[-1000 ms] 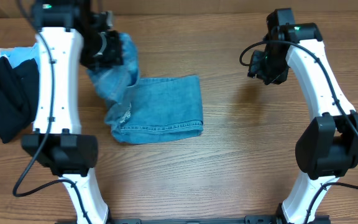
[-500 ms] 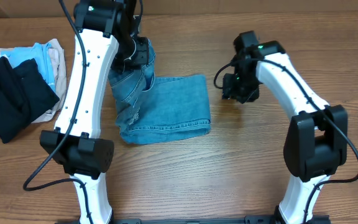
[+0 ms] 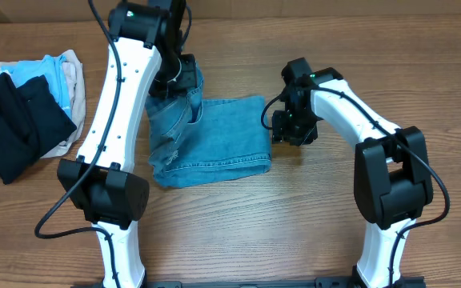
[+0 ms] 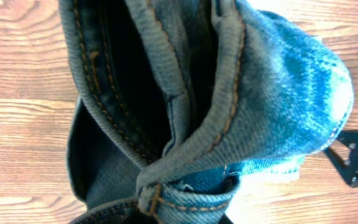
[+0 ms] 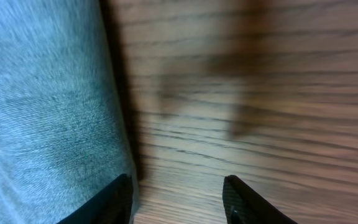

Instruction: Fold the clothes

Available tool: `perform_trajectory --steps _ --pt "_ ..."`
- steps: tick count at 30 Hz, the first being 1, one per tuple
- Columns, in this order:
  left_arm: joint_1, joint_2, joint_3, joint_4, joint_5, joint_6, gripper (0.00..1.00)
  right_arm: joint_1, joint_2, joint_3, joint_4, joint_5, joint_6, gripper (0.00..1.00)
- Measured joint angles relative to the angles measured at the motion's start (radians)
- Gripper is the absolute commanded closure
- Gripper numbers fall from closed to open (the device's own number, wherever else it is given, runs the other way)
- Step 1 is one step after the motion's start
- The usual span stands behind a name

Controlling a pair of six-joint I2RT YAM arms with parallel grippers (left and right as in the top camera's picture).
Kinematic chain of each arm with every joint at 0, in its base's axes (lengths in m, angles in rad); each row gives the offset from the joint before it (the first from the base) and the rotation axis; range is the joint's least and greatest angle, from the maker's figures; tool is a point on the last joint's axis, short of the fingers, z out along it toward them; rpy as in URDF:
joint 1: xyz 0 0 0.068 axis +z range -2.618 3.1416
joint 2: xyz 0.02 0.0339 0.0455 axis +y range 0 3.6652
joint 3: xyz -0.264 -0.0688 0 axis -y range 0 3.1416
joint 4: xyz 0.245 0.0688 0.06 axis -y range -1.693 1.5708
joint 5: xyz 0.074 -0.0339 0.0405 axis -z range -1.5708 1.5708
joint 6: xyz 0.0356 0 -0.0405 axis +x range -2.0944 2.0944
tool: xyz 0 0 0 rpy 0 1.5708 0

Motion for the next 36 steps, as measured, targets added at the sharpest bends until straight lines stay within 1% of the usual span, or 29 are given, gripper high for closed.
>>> perform_trajectory --steps 7,13,15,16,17,18,20,21,27,31,36 --pt "-0.033 0.001 -0.093 0.068 0.019 -0.030 0.91 0.044 0.002 -0.016 0.047 -0.019 -0.001 0.50" --pt "-0.055 0.005 -0.117 0.097 0.027 -0.053 0.89 0.060 0.002 -0.063 0.078 -0.019 0.000 0.50" --pt "-0.061 0.005 -0.118 0.112 0.037 -0.060 0.83 0.060 0.002 -0.073 0.082 -0.019 0.000 0.50" --pt "-0.063 0.005 -0.118 0.121 0.043 -0.067 0.75 0.060 0.002 -0.075 0.084 -0.019 0.000 0.50" --pt "-0.065 0.005 -0.118 0.131 0.051 -0.071 0.61 0.060 0.002 -0.076 0.083 -0.020 0.000 0.50" --pt "-0.068 0.005 -0.118 0.142 0.063 -0.076 0.58 0.060 0.002 -0.076 0.084 -0.019 0.000 0.50" --pt "-0.076 0.005 -0.118 0.153 0.089 -0.082 0.48 0.060 0.002 -0.076 0.084 -0.020 0.000 0.49" --pt "-0.080 0.005 -0.118 0.156 0.106 -0.088 0.46 0.060 0.002 -0.076 0.084 -0.020 0.000 0.49" --pt "-0.100 0.005 -0.118 0.192 0.247 -0.079 0.45 0.060 0.002 -0.077 0.083 -0.019 0.000 0.49" --pt "-0.096 0.005 -0.118 0.191 0.288 -0.068 0.45 0.060 0.002 -0.077 0.080 -0.019 0.000 0.49" --pt "-0.051 0.005 -0.118 0.190 0.308 -0.052 0.45 0.055 0.002 -0.077 0.020 0.012 0.000 0.49"
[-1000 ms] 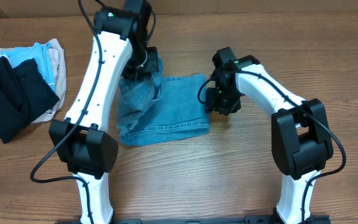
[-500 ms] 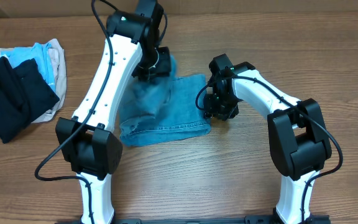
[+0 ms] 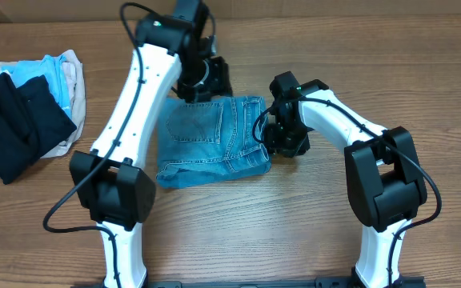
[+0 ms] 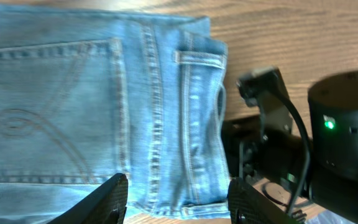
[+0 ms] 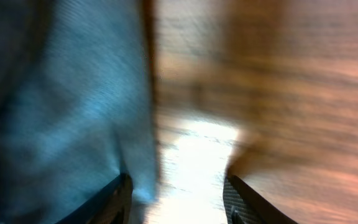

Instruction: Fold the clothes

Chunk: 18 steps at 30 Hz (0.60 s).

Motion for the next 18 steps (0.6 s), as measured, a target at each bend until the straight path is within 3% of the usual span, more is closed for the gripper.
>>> perform_trajectory --steps 10,18 --pt "0.096 0.000 -0.005 -0.094 -0.222 0.021 0.46 -0.146 -0.039 0.166 -0.219 0.013 -0.052 0.47" --pt "0.084 0.000 -0.151 -0.114 -0.352 0.039 0.53 -0.150 -0.223 0.222 -0.353 -0.337 -0.281 0.47"
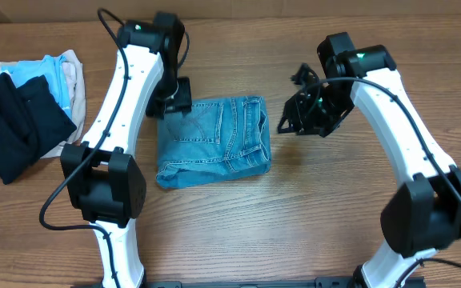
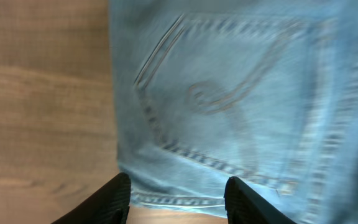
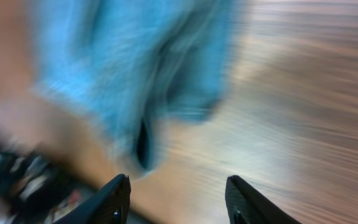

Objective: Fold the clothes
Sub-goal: 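Press the folded jeans flat with both grippers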

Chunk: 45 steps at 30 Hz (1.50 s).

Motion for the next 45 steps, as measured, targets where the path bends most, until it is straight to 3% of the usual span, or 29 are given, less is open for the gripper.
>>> perform_trajectory --steps 4,11,16,21,27,34,40,45 --pt "0.006 0.000 -0.109 -0.006 -0.007 0.000 0.54 0.036 -0.024 0.005 -0.061 -0.182 -0.140 0.47" --pt "0.008 0.001 -0.251 -0.007 0.000 0.000 0.53 0.089 -0.021 -0.065 -0.034 -0.352 -0.238 0.46" --pt "0.008 0.001 -0.356 0.053 0.004 0.000 0.53 0.126 -0.015 -0.183 0.110 -0.396 -0.254 0.43" --pt "0.008 0.001 -0.475 0.119 0.009 -0.001 0.53 0.133 0.019 -0.318 0.369 -0.388 -0.177 0.43" --pt "0.008 0.000 -0.572 0.164 0.019 -0.008 0.53 0.113 0.137 -0.341 0.533 -0.274 -0.006 0.43" --pt "0.008 -0.027 -0.627 0.198 0.031 -0.008 0.53 0.063 0.230 -0.341 0.568 -0.242 0.097 0.43" --pt "0.008 -0.029 -0.631 0.202 0.032 -0.008 0.58 0.044 0.233 -0.338 0.578 -0.251 0.128 0.41" --pt "0.008 -0.032 -0.612 0.182 0.031 -0.008 0.57 0.003 0.242 -0.255 0.491 -0.186 0.132 0.38"
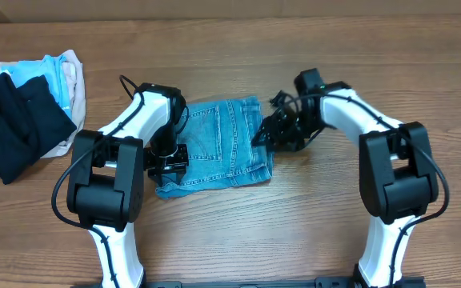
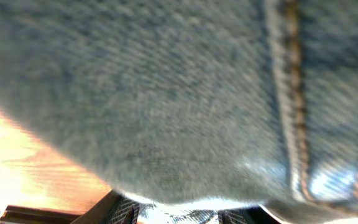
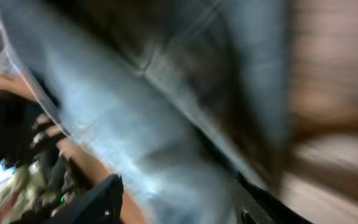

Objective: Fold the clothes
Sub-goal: 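Press the folded jeans flat with both grippers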

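Note:
The folded blue jeans lie back-pocket side up at the table's middle. My left gripper is low at their left edge. In the left wrist view denim fills the frame, and the left gripper stands open with the cloth's edge over the gap. My right gripper is at the jeans' right edge. In the blurred right wrist view the right gripper is open too, with denim lying between its spread fingers.
A heap of other clothes sits at the table's left end: black garments on top of light blue and beige ones. Bare wooden table surrounds the jeans.
The left gripper has moved from the jeans' far-left corner to their left edge nearer the front. The right gripper, then clear of the jeans to the right, is now at their right edge.
First the left gripper held the jeans' waist end raised at the far left, with the right gripper open by the right edge. Then the jeans lay folded, pocket up, the left gripper open. Both grippers stood off the cloth, and now flank it, open.

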Available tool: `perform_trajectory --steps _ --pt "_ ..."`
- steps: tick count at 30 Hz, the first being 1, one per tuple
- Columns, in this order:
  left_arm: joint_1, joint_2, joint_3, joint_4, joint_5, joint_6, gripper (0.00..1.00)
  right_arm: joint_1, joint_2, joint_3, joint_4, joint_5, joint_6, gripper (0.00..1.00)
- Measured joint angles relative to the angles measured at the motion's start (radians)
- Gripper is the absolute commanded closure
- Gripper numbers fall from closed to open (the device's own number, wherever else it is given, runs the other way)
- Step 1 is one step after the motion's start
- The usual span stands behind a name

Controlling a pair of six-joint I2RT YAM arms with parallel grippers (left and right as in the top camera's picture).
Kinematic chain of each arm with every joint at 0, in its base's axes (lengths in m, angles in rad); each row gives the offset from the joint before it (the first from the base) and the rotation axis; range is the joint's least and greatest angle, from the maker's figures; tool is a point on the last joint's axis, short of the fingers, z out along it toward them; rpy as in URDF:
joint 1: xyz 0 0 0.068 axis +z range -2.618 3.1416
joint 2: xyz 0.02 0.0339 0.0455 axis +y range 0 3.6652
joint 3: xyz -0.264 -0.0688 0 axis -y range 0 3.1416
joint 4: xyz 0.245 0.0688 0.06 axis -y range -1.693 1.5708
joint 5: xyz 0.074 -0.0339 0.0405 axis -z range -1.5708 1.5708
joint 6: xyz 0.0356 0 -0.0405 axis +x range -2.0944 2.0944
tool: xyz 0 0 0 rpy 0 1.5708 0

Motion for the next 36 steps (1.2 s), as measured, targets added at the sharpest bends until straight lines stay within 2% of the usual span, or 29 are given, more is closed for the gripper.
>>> perform_trajectory --steps 5,6,9,14,19,23,28,33,36 --pt "0.000 -0.066 0.066 0.001 -0.024 0.003 0.50 -0.082 0.002 0.210 -0.184 0.152 -0.018 0.37" --pt "0.000 -0.091 0.088 0.012 -0.033 0.006 0.39 -0.093 0.001 0.274 -0.231 0.176 -0.025 0.37" --pt "0.000 -0.177 0.171 0.078 -0.062 0.027 0.28 -0.096 -0.019 0.387 -0.326 0.207 -0.037 0.37" --pt "0.002 -0.257 0.269 0.305 -0.085 0.092 0.27 -0.057 -0.105 0.466 -0.476 0.227 -0.046 0.37" --pt "0.018 -0.214 0.275 0.433 -0.073 0.155 0.27 0.031 -0.121 0.446 -0.544 0.232 -0.050 0.36" --pt "0.039 -0.094 0.275 0.458 -0.050 0.188 0.27 0.116 -0.121 0.378 -0.541 0.233 -0.053 0.36" --pt "0.053 0.058 0.274 0.430 -0.036 0.208 0.27 0.214 -0.121 0.270 -0.501 0.232 -0.055 0.32" --pt "0.068 0.100 0.274 0.372 -0.030 0.214 0.27 0.253 -0.121 0.126 -0.378 0.232 -0.058 0.31" --pt "0.080 0.100 0.274 0.313 -0.030 0.214 0.36 0.253 -0.119 0.048 -0.312 0.234 -0.057 0.31"
